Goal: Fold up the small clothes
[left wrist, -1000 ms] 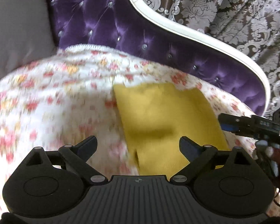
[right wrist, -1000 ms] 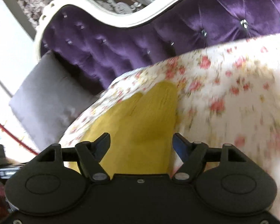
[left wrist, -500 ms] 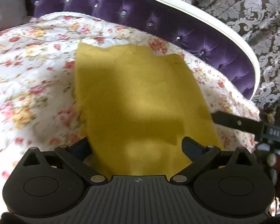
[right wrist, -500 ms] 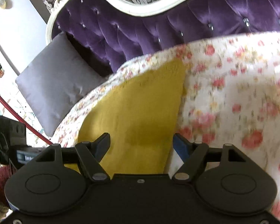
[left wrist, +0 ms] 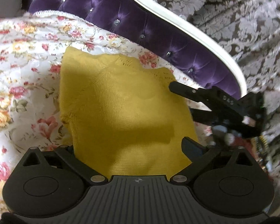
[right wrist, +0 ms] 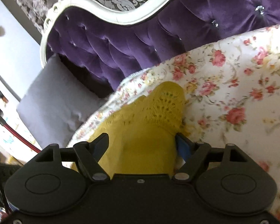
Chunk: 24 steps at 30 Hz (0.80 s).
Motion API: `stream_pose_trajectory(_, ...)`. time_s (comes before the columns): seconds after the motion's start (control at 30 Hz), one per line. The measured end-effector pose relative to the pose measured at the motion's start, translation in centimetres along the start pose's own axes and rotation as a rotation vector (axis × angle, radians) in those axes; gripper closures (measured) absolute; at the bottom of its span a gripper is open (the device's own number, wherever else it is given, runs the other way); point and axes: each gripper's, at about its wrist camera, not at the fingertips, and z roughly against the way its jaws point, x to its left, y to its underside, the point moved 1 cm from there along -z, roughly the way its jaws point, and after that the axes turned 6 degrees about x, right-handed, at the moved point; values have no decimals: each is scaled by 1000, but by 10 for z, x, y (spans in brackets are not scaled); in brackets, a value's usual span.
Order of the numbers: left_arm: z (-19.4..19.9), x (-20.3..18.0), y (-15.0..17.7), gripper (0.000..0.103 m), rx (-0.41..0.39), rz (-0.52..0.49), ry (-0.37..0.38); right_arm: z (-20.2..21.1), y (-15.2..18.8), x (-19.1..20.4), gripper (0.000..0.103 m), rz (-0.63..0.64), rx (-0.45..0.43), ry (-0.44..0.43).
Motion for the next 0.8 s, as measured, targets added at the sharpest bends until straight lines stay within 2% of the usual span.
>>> stream_pose_trajectory(0.07,1,4,-1,16,6,35,34,-1,-1,-2,24,-14,-12,-31)
stream_pose_trajectory(0.1,2,6,-2,29,10,50,40,-2,0,-2,30,-10,-11,-36)
stream_pose_trajectory(0.13,2,7,-1,45,13,67,36,-3,0,-1,43,-2,-1,-33)
stream_pose_trajectory(0.17,2,8,0,53,18,83,26,-4,0,0,49,6,10,-22)
stream_pose_trajectory(0.2,2,9,0,71,26,92,25,-6,0,3,53,18,19,-7)
stream_pose_trajectory(0.23,0,9,1,84,40,95,31,-6,1,5,57,30,22,7)
stream_pose_trajectory(0.37,6,-4,3,87,38,60,44,-1,0,17,63,25,23,68)
stream_pose_trajectory(0.53,19,-20,9,87,113,80,120,20,8,28,64,4,56,135)
stream_pose_trajectory(0.8,43,-51,65,87,223,39,146,83,67,45,64,-63,87,210)
